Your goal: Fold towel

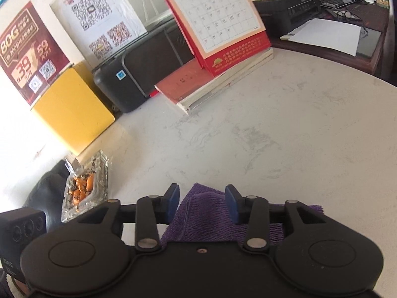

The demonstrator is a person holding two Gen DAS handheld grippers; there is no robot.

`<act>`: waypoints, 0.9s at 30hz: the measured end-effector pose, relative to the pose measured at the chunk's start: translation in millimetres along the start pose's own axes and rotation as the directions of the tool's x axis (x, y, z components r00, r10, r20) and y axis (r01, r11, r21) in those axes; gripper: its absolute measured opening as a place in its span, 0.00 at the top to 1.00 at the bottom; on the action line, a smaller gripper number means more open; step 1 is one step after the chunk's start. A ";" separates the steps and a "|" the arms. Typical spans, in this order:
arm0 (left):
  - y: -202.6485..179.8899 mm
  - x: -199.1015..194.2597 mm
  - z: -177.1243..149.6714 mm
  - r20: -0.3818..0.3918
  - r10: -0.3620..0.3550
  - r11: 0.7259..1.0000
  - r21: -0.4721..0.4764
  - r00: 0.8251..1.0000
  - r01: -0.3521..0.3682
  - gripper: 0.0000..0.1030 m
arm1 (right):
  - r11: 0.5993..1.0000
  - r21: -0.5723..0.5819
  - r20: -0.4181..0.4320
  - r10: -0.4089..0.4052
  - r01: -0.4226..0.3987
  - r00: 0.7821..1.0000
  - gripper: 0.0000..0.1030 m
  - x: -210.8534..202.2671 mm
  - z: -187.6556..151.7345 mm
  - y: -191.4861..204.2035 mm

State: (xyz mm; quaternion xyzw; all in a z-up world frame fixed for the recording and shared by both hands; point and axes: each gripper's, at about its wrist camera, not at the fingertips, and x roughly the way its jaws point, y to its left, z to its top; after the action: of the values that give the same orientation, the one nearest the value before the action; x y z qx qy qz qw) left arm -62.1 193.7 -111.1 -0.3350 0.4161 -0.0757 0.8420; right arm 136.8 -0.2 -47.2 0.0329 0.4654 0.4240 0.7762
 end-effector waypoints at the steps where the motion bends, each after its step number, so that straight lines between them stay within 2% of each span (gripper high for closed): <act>1: 0.7 -1.1 0.2 0.001 0.000 1.000 -0.006 1.000 0.000 0.90 | 1.000 0.016 0.010 0.004 -0.004 1.000 0.58 -3.2 -0.1 -3.4; 3: 1.9 -4.1 0.8 0.004 0.001 1.000 -0.017 1.000 -0.001 0.88 | 0.999 0.049 0.030 0.010 -0.012 0.999 0.55 -9.7 -0.2 -10.3; 6: 3.1 -12.8 3.2 0.016 -0.005 0.999 -0.035 1.000 0.005 0.82 | 0.984 0.175 0.015 -0.022 0.019 1.000 0.50 -25.5 -13.4 -43.5; 8: 1.5 -17.5 8.2 0.030 -0.019 0.999 -0.036 0.999 0.020 0.69 | 0.972 0.232 -0.022 -0.033 0.037 0.999 0.49 -27.7 -25.0 -59.1; 10: -0.9 -13.7 15.5 0.026 -0.012 1.000 -0.027 1.000 0.013 0.65 | 0.964 0.260 -0.059 -0.039 0.053 0.997 0.49 -26.3 -35.9 -67.6; 14: -6.7 2.1 27.1 -0.008 0.016 1.000 0.006 1.000 -0.016 0.65 | 0.972 0.227 -0.102 -0.036 0.059 0.994 0.48 -17.7 -47.6 -62.0; 21: -6.2 23.1 34.8 -0.054 0.033 0.999 0.010 0.998 -0.032 0.65 | 0.989 0.126 -0.121 -0.066 0.082 0.990 0.52 -13.4 -49.7 -50.9; 27: -9.6 30.4 33.7 -0.063 0.026 1.000 0.015 0.998 -0.025 0.68 | 0.994 0.039 -0.134 -0.094 0.100 0.987 0.71 -9.9 -51.3 -41.5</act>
State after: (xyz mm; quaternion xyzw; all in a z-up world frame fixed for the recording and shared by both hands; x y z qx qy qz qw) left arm -15.7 190.9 -110.5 -0.3210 0.4464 -0.0786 0.8316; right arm 122.3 -51.1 -87.8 -0.0001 0.5264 0.3764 0.7624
